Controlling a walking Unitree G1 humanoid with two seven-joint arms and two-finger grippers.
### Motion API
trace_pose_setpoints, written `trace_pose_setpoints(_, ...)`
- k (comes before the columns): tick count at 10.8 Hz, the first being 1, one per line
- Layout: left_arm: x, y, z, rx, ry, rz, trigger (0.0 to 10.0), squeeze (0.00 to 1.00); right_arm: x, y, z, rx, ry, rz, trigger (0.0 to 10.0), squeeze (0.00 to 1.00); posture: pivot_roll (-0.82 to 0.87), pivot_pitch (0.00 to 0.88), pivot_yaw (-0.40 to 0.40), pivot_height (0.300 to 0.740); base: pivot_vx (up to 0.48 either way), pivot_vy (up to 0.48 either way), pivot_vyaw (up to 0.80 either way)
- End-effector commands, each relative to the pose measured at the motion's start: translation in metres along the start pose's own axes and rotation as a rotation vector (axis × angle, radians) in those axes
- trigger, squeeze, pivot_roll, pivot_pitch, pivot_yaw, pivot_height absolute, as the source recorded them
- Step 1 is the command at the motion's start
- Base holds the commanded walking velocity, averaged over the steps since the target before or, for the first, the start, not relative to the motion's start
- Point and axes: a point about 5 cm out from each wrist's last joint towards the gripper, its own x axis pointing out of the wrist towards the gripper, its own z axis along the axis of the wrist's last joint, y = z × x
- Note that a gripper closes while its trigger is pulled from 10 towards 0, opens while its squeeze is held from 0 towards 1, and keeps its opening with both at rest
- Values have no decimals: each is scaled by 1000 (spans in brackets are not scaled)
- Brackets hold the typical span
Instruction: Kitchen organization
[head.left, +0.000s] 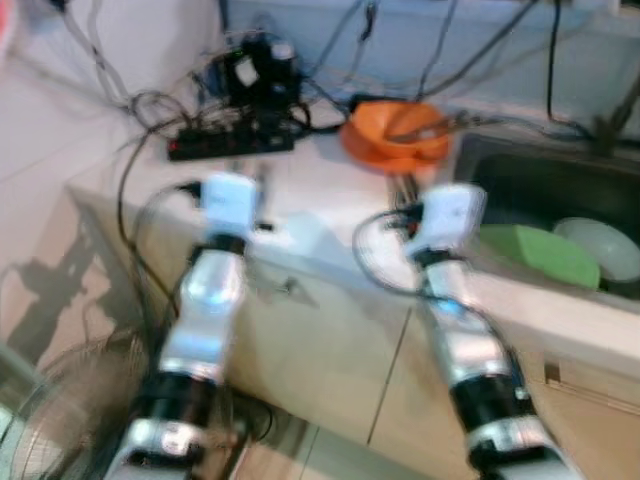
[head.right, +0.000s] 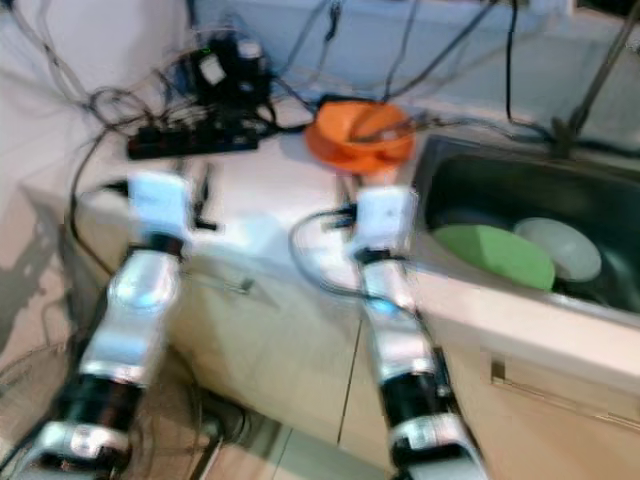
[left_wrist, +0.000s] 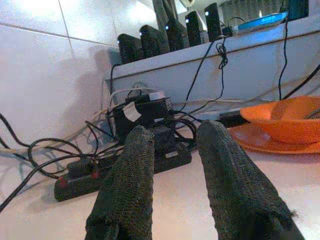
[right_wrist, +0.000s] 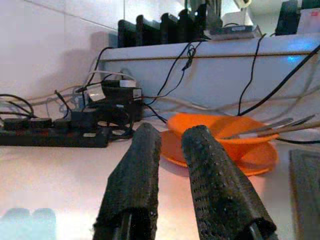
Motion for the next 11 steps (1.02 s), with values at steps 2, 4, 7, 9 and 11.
trace_pose_setpoints(2, 2, -9, 5, -14, -19, -29, 10000, 0, 2, -10, 3, 10, -2, -28, 10000, 0, 141, 15, 25, 740, 283, 0, 0)
trace_pose_setpoints(4, 3, -9, 6, -14, -22, -32, 10000, 0, 2, -10, 3, 18, -2, -31, 10000, 0, 141, 15, 26, 740, 285, 0, -644)
trace_pose_setpoints(7, 3, -12, 7, -17, -23, -46, 10000, 0, 2, -10, 3, 6, -5, -31, 10000, 0, 140, 9, 26, 740, 281, 0, 0)
trace_pose_setpoints(9, 3, -13, 7, -19, -22, -54, 10000, 0, 2, -10, 2, 18, -1, -31, 10000, 0, 142, 8, 24, 740, 283, 0, 0)
trace_pose_setpoints(11, 3, -14, 7, -21, -22, -59, 10000, 0, 3, -9, 2, 19, 3, -30, 10000, 0, 142, 9, 23, 740, 281, 0, -634)
